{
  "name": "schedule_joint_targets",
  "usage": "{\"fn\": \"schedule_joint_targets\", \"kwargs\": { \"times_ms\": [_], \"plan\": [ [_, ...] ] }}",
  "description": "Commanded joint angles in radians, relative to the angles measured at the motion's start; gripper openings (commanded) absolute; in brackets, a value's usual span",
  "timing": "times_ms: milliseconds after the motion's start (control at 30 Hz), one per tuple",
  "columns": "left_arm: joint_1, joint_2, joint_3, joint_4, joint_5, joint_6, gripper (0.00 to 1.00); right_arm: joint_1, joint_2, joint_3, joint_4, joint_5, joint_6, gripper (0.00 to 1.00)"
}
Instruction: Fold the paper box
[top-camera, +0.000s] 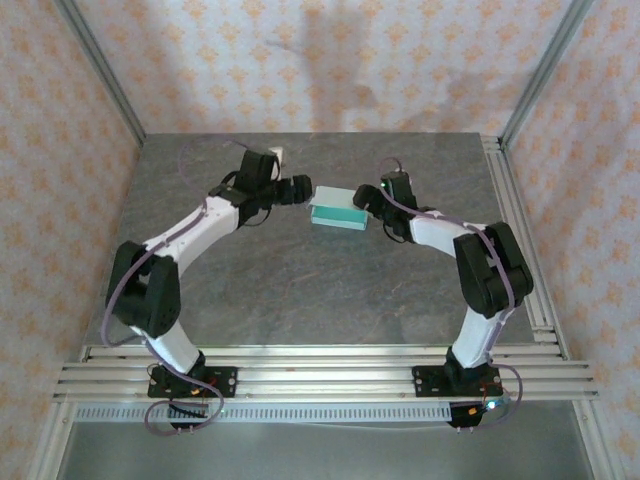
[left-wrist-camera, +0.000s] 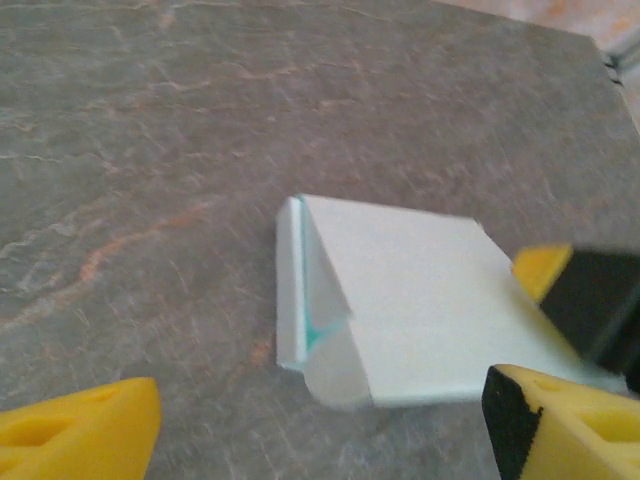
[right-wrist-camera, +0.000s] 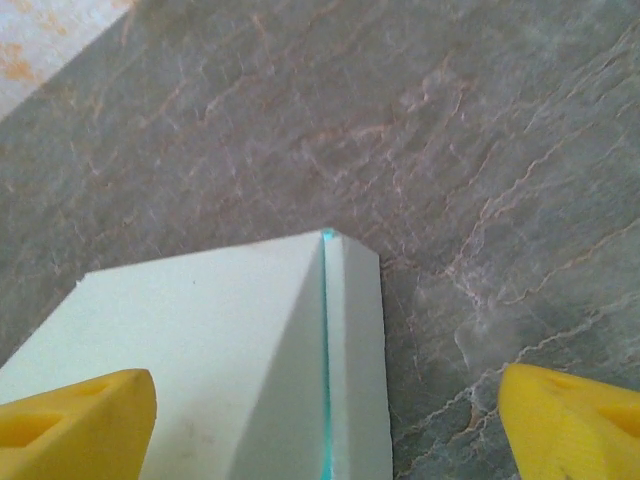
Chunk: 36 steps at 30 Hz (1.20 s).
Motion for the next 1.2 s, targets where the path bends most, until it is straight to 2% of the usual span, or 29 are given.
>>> {"fn": "schedule_joint_targets", "kwargs": {
  "times_ms": [0, 100, 200, 367, 467, 733, 833, 933, 1067, 1167],
  "plan": [
    [0.021, 0.116, 0.112, -0.141, 0.010, -0.070, 0.81, 0.001, 0.034, 0.012, -0.047, -0.027, -0.028, 0.83],
    [0.021, 0.214, 0.192, -0.174, 0.064, -0.068, 0.77, 0.001, 0.051, 0.014, -0.065, -0.031, -0.041, 0.74],
    [0.019, 0.351, 0.322, -0.277, 0.121, -0.045, 0.76, 0.000, 0.067, 0.026, -0.089, -0.023, -0.060, 0.69],
    [0.014, 0.459, 0.419, -0.318, 0.198, -0.025, 0.61, 0.001, 0.074, 0.047, -0.114, -0.029, -0.093, 0.59],
    [0.009, 0.489, 0.427, -0.319, 0.216, -0.026, 0.51, 0.000, 0.069, 0.053, -0.121, -0.028, -0.113, 0.58],
    [0.004, 0.510, 0.412, -0.329, 0.225, -0.019, 0.37, -0.006, 0.051, 0.044, -0.099, -0.052, -0.153, 0.62],
    [0.006, 0.489, 0.400, -0.328, 0.201, -0.011, 0.37, -0.017, 0.037, 0.034, -0.069, -0.062, -0.150, 0.69],
    [0.006, 0.438, 0.363, -0.275, 0.188, -0.024, 0.39, -0.027, 0.028, 0.027, -0.049, -0.080, -0.134, 0.71],
    [0.000, 0.401, 0.404, -0.314, 0.130, -0.018, 0.44, -0.032, 0.025, 0.017, -0.034, -0.101, -0.131, 0.71],
    [-0.002, 0.406, 0.425, -0.297, 0.162, -0.047, 0.53, -0.045, 0.019, 0.000, -0.006, -0.141, -0.113, 0.77]
  ]
}}
